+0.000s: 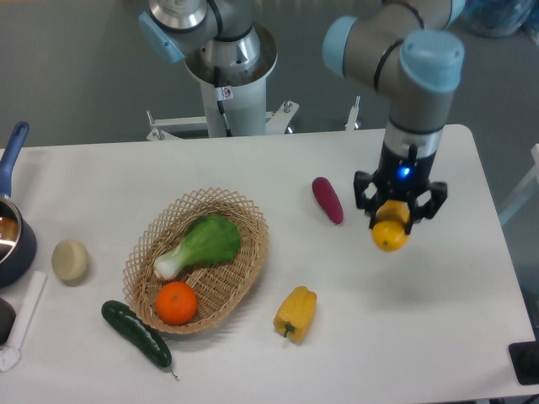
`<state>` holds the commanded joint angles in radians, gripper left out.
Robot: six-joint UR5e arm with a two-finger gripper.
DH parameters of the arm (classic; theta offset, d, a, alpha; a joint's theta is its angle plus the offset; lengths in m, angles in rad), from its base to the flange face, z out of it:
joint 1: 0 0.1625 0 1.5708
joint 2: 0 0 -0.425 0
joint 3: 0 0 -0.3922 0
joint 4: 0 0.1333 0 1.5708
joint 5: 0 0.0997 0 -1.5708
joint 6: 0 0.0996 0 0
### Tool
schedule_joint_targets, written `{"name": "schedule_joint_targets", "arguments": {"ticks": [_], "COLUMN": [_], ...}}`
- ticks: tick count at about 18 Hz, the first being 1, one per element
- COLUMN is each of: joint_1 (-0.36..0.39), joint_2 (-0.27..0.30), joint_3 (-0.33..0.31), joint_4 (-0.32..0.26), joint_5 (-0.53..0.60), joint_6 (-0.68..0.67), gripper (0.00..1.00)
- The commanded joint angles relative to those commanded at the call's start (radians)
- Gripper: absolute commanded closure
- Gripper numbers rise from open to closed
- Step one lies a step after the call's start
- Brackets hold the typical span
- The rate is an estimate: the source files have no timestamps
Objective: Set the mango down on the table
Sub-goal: 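Carry the held yellow mango down toward the open table beside the pepper, then lower the mango onto the table and open the gripper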
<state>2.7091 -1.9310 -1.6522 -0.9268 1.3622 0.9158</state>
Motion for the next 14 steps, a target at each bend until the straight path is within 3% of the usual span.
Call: {"name": "schedule_joint_targets", "arguments": {"ticks": [3, 5, 11, 14], "joint_1": [0.000, 0.000, 0.002, 0.001], "joint_2": [-0.083, -0.141, -0.245, -0.270], "joint_3": [0.044, 0.098, 0.216, 0.232], "joint_4": [0.072, 0.075, 0.078, 0.078], "joint_5": [0.000, 0.002, 0.002, 0.002], "joint_6": [0.006, 0.006, 0.015, 0.015], "gripper": [0.59, 0.59, 0.59, 0.59]}}
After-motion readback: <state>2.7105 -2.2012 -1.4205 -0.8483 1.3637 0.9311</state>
